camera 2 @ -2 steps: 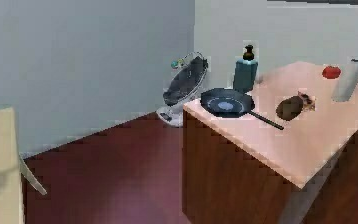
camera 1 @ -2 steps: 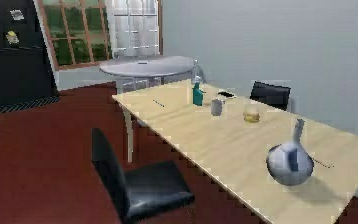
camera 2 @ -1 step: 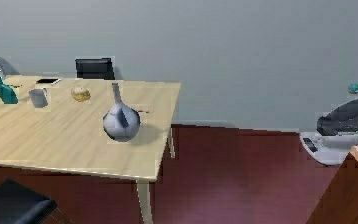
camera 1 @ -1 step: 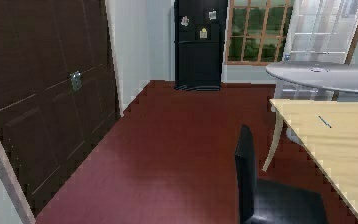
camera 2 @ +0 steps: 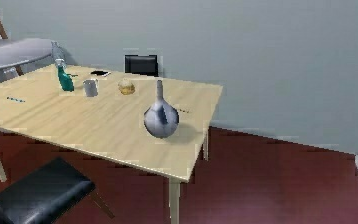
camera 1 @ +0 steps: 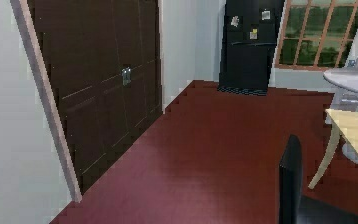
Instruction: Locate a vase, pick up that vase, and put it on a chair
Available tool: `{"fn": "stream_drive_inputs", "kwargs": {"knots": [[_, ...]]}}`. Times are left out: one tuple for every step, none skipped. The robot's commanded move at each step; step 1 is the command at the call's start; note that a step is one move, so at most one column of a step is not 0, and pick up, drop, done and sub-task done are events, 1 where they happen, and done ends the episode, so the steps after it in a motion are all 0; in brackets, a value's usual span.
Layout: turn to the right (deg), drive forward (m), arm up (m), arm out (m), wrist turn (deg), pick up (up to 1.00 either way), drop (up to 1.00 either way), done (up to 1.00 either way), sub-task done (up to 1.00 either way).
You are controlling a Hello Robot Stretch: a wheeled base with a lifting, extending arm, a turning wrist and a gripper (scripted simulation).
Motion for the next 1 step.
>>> {"fn": "stream_drive_inputs", "kwargs": {"knots": [[0.0, 0.0, 0.5, 0.0, 0.0, 0.0, 0.0, 0.0, 0.0]]}}
